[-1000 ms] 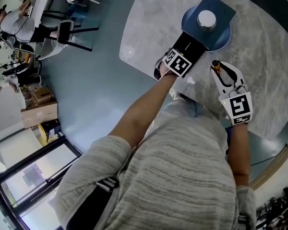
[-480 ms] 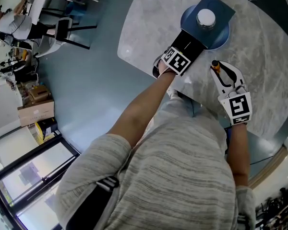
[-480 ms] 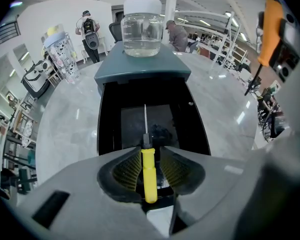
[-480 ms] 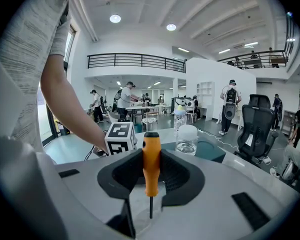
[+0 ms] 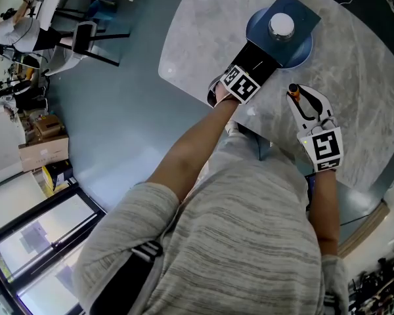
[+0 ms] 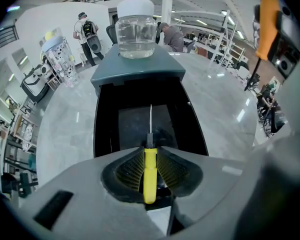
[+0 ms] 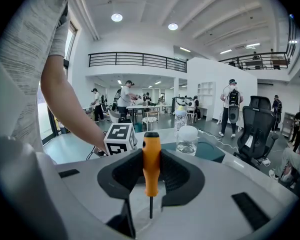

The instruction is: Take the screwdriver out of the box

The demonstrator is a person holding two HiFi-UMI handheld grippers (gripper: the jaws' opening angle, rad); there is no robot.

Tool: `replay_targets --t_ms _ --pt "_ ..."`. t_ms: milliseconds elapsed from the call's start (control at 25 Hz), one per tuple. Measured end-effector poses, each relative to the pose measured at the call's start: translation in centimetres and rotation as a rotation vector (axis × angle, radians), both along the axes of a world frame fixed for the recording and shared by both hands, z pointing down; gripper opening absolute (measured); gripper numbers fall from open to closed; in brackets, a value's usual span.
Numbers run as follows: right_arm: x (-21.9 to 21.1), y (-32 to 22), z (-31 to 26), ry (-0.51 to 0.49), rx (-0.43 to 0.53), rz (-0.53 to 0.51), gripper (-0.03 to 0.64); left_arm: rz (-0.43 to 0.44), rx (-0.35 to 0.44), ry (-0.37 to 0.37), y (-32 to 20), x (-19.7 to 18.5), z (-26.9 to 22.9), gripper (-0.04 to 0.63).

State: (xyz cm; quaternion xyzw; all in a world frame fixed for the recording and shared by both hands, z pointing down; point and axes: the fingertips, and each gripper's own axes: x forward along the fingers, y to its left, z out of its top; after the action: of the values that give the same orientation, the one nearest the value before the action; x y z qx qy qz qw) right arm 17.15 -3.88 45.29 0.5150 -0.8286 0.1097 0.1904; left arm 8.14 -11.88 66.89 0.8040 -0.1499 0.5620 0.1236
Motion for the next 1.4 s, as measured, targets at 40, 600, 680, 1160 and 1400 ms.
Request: replay_targets --t_ms 40,600,680,1160,1400 --pt "0.0 0.0 0.0 0.001 0.0 -0.001 0.101 0.001 0.005 0.004 0.0 0.0 0.0 0.086" --pt "-0.7 -0.7 -0.7 -0.002 0.014 -0.022 0.101 -0.042 0.074 0.133 -0.1 0.0 -2.9 0.086" --pt "-1.2 -0.9 -1.0 0.001 0.018 -0.028 0.101 -0.058 0.091 0.171 -0.2 -0.1 -3.9 0.086" --pt "-2.6 -2.1 -1.8 -0.007 0.034 -0.048 0.101 -0.188 0.135 0.407 -1.2 -0.2 -9.0 0.085" --pt "-3.2 -2.6 -2.0 -0.028 0.044 -0.045 0.101 -0.233 0.156 0.508 -1.8 -0.2 -12.6 0.086"
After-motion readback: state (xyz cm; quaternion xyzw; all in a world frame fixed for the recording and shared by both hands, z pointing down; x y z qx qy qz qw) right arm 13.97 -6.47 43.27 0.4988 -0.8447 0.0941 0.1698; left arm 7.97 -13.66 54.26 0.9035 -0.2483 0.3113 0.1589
